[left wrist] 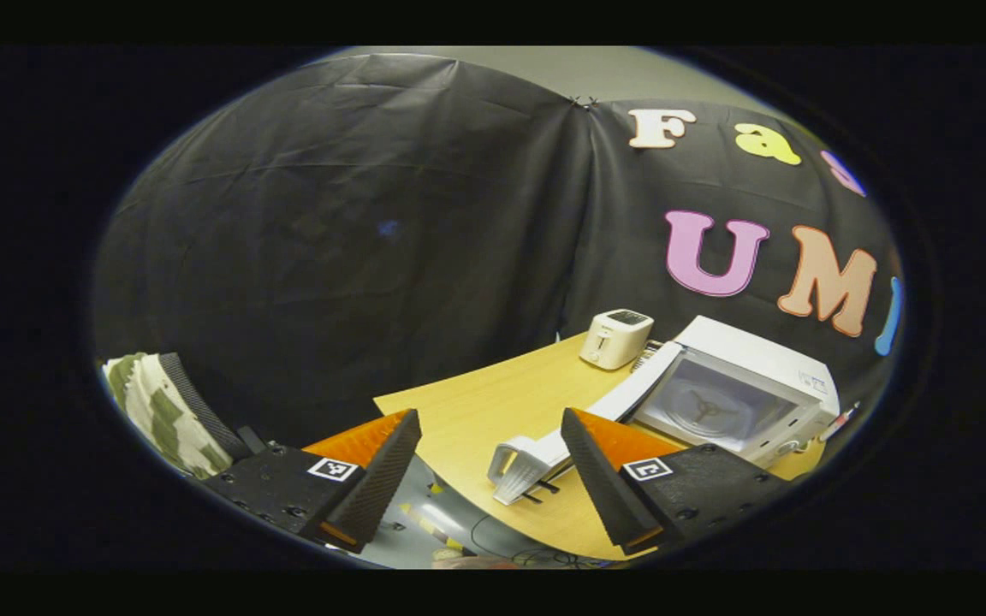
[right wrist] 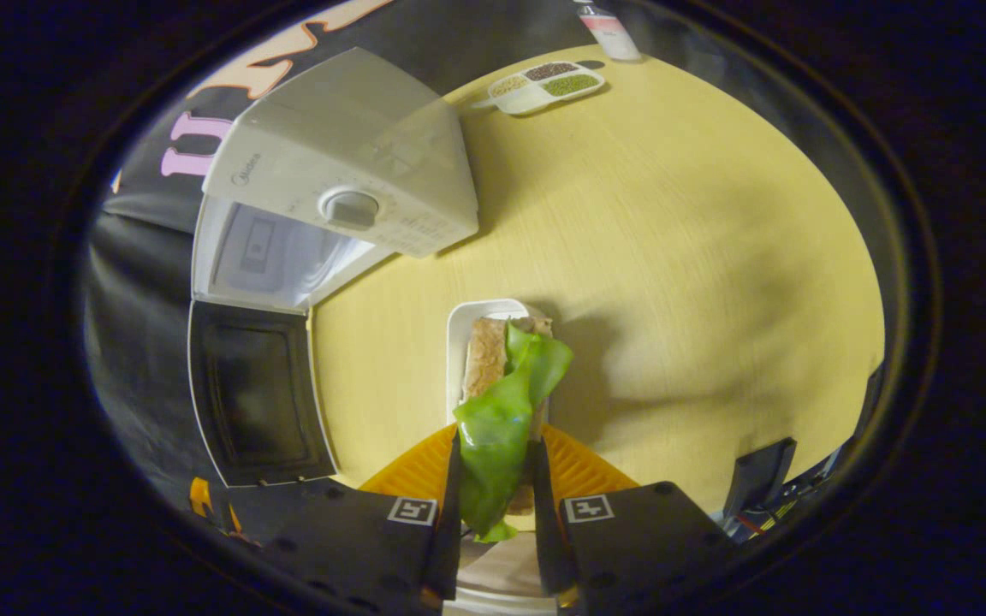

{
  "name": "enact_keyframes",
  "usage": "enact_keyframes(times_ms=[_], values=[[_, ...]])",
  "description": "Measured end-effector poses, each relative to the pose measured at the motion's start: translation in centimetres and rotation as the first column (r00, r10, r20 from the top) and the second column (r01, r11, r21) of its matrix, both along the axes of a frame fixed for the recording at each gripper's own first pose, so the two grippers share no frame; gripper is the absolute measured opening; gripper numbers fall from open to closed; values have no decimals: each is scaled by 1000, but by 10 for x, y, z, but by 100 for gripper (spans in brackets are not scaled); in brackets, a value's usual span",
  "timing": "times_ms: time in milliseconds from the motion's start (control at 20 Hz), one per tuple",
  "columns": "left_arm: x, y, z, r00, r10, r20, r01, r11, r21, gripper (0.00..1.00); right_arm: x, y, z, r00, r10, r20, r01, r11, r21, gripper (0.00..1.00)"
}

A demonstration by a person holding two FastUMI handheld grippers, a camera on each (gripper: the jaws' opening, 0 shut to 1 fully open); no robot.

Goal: Open the microwave oven with the left hand, put the food in, and close the microwave oven.

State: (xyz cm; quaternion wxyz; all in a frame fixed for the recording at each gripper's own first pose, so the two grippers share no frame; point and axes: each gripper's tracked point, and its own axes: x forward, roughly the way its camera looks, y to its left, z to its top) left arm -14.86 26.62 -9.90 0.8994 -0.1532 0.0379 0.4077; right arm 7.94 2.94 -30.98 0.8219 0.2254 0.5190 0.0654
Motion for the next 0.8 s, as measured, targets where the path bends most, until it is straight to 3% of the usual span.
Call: enact_keyframes(times_ms=[350,800], values=[[10,-3,1,997,-66,-50,67,997,27,94,1,8,29,997,-61,42,57,994,90,39],[21,46,7,981,-139,-135,157,979,133,94,-18,86,59,992,-104,77,88,979,186,39]])
